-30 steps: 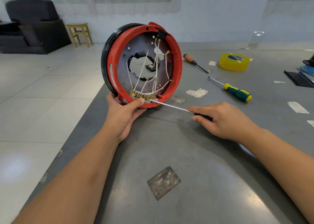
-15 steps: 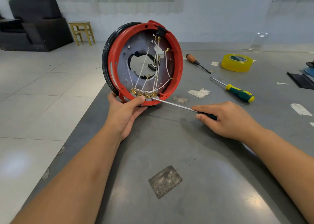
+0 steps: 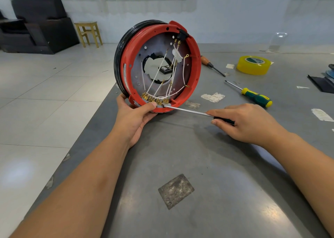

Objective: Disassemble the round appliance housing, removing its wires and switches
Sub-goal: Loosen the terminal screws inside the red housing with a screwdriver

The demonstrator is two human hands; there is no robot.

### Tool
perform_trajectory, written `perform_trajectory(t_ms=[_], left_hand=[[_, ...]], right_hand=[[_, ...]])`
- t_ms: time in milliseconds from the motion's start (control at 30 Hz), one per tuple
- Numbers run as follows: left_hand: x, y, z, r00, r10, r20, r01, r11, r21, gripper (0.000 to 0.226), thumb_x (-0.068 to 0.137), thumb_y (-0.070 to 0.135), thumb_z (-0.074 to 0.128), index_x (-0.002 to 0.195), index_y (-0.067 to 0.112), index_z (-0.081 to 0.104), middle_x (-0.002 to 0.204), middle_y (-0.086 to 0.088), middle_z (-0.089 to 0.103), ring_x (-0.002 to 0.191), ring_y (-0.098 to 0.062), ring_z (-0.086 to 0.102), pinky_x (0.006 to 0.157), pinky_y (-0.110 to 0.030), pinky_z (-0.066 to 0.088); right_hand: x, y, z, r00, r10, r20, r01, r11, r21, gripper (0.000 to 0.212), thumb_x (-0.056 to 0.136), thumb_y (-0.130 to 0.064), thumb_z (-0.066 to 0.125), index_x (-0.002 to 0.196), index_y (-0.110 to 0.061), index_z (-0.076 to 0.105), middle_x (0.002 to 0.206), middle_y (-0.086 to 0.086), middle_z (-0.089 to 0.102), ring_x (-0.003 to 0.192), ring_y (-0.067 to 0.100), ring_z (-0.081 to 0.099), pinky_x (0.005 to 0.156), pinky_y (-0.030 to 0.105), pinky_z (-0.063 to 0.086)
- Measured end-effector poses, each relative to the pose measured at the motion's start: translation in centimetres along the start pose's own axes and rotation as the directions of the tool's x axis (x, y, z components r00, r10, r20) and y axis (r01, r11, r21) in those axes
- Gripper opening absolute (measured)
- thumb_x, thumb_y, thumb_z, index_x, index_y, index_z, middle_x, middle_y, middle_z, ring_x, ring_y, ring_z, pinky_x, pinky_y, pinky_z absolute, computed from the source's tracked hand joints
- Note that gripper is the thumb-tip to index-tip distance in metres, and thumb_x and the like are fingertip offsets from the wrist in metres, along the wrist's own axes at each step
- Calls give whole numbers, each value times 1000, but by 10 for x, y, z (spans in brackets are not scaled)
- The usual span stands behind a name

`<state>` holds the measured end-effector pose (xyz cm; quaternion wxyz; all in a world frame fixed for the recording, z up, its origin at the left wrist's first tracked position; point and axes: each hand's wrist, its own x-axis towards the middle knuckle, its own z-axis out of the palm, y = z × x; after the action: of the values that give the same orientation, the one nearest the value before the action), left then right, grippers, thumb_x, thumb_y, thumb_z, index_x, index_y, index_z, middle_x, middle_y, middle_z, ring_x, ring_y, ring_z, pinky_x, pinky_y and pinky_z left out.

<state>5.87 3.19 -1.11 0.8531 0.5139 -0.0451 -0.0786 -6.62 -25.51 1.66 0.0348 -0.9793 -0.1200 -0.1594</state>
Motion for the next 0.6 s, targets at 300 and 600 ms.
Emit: perform_trajectory(t_ms=[300, 600], left_hand=[[5, -3, -4, 1000, 0, 15, 0, 1000, 28, 87, 78, -15, 81, 141, 28, 39, 135, -18, 61, 110, -39, 74, 87, -55, 63], [4, -3, -4, 1000, 31, 7, -31, 999, 22, 72, 83, -18, 75, 132, 22, 39, 119, -20, 64, 103, -44, 75, 84, -50, 64]], right_hand=[[1, 0, -7, 998, -54, -40, 51, 997, -58, 40, 97, -48, 48, 133, -41, 65, 82, -10, 70, 71, 22, 66, 47, 33, 46], [-2, -7, 6, 1000, 3, -18, -2, 1000, 17, 46, 97, -53, 41, 137, -41, 61, 95, -5, 72, 85, 28, 67, 63, 41, 54]])
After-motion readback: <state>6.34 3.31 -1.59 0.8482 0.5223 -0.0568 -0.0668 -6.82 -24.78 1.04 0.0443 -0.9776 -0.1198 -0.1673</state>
